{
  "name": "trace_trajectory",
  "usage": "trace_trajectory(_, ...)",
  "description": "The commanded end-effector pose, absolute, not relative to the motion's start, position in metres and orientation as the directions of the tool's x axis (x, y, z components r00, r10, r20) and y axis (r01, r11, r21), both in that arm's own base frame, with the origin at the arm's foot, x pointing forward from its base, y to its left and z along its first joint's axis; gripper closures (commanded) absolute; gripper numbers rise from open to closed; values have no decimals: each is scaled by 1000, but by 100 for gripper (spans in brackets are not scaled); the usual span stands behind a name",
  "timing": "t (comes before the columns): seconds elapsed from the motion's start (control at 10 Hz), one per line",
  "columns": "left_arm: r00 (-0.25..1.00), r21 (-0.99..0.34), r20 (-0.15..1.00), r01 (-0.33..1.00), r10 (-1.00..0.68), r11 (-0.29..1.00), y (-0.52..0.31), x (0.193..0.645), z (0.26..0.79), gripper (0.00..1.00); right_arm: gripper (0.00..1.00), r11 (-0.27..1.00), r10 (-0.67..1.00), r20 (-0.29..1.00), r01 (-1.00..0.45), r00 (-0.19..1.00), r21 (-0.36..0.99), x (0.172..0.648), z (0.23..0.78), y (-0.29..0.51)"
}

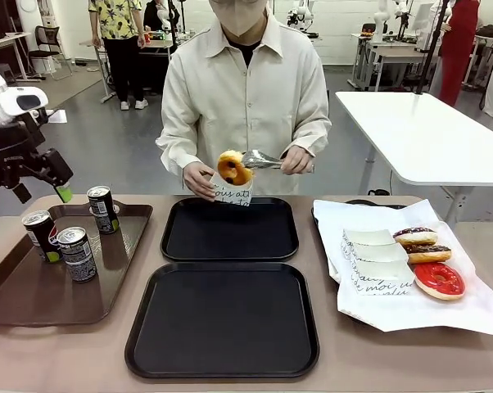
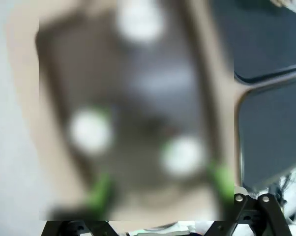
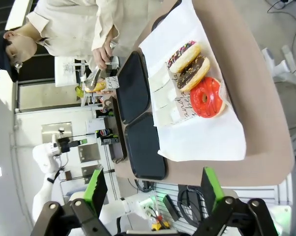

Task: Set up donuts and drinks on trays.
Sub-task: Pick up one Pepsi coke and place it on the Flat Tray.

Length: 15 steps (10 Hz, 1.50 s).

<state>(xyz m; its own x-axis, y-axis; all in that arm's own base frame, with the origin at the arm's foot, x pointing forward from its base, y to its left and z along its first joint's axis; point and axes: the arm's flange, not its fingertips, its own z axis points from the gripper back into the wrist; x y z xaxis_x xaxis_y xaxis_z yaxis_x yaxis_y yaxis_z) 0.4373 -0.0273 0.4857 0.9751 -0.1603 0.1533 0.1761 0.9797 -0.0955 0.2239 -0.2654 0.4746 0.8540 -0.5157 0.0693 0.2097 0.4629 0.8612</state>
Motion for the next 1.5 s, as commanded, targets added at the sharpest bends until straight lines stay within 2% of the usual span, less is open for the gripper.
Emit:
trace_trajectory(0.0,963,25,239,120,-122,993,-42,409,465,0,0,458,-511,78,194,856,868,225,473,-265)
trace_trajectory(0.4,979,53,183,79,-88,995,-71,393,451,0,0,458,-511,78,194,856,868,225,473,-265)
trace_trajectory(1.0,992,36,115,-57,53,998,-101,426,422,0,0,458,-511,78,194,856,868,225,473,-265)
trace_trajectory(1.4,991,52,110,-81,75,995,-96,434,410,0,0,458,-511,78,194,856,868,225,473,-265)
